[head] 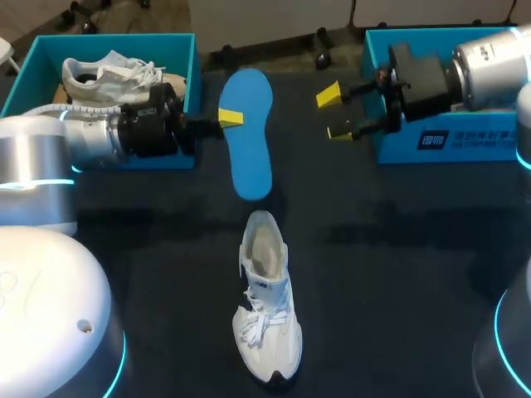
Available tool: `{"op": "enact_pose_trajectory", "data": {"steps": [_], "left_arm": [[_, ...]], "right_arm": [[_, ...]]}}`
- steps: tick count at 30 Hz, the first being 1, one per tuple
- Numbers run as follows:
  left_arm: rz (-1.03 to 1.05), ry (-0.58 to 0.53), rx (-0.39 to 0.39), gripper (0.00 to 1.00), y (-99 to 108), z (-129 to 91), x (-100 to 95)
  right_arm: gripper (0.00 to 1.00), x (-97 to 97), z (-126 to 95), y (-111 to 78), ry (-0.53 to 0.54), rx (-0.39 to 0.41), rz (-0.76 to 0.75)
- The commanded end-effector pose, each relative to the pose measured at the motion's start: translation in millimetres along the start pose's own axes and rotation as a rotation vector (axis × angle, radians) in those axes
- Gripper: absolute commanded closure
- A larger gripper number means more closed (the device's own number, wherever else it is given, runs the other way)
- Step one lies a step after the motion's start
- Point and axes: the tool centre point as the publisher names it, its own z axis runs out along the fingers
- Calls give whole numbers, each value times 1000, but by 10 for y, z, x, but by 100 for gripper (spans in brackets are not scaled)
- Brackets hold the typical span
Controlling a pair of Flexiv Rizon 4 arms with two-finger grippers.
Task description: Take the shoe out of the shoebox, open the shoe tongue, remove and reinsert the insole, then place the shoe into the shoebox
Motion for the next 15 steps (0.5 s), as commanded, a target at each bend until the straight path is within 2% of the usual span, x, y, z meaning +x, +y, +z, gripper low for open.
{"op": "enact_pose_trajectory", "data": {"steps": [1,15], "left_arm": [[-235,-14,58,100,13,24,-7],[-129,-21,39,100,18,52,19]], "right_arm": [[0,178,-38,96,-164,61,41],[0,556,52,205,-557,235,219]]}}
